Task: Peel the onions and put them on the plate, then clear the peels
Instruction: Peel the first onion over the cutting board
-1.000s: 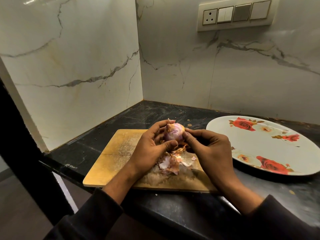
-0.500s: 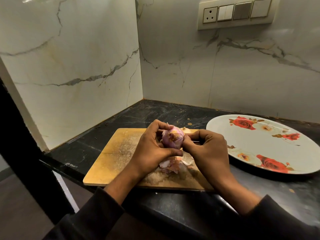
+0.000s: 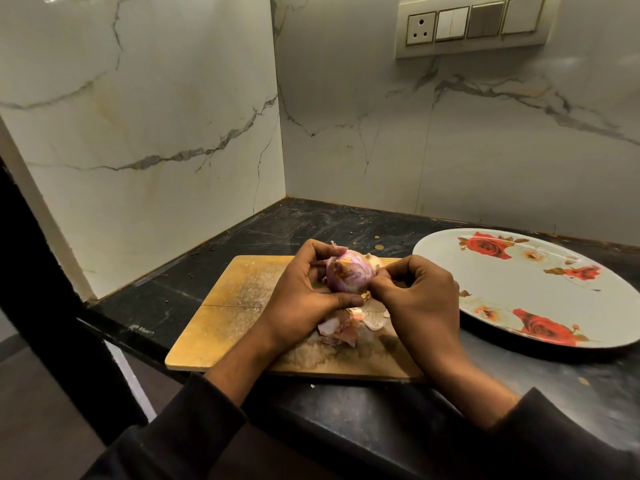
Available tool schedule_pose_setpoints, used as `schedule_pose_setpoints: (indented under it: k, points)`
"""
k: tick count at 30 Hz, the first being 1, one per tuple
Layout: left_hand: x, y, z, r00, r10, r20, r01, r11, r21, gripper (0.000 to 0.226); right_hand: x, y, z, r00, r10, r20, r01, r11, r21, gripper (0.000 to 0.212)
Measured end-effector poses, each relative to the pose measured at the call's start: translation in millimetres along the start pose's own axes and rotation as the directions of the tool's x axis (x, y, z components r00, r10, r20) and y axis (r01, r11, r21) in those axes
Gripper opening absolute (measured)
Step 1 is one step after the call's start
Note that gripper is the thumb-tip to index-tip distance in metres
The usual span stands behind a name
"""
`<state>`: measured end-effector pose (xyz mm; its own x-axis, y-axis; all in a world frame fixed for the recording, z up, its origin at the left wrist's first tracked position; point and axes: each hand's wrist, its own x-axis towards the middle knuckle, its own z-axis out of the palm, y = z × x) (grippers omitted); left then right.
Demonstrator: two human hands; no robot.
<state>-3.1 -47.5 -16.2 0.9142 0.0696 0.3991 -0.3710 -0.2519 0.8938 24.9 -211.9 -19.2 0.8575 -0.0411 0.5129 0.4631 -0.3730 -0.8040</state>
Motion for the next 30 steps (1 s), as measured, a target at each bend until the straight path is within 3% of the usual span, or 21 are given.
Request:
schedule_pose_setpoints:
  k: [3,8,20,24,30]
  points:
    - [-1.0,2.2,-0.9,1.0,-0.019,0.016,0.02,0.998,-0.061,0.061,2.3,5.8,-1.2,0.992,0.114,0.057,-0.118,0.992,0.055,0.011]
    - [-1.6,3.8,-1.4,0.999,-0.038,0.006,0.038,0.99,-0.133,0.058,5.3,11.3,-1.0,0.982,0.164,0.093,-0.16,0.986,-0.044,0.018]
    - [-3.9,6.0,-0.4,0.998,-0.031,0.051,0.037,0.992,-0.122,0.056,2.8,7.6,1.3,0.983,0.018,0.184,-0.014,1.0,-0.026,0.025]
    - [-3.0,5.4,0.0,0.998,-0.022,0.061,0.029,0.993,-0.115,0.056,3.8,9.3,1.7,0.98,0.041,0.196,-0.064,0.992,0.113,0.008]
    - [-1.0,0.7,-1.2,0.997,-0.023,0.07,0.03,0.994,-0.102,0.054,4.6,10.0,-1.8,0.99,0.001,0.138,-0.034,0.972,0.233,0.014]
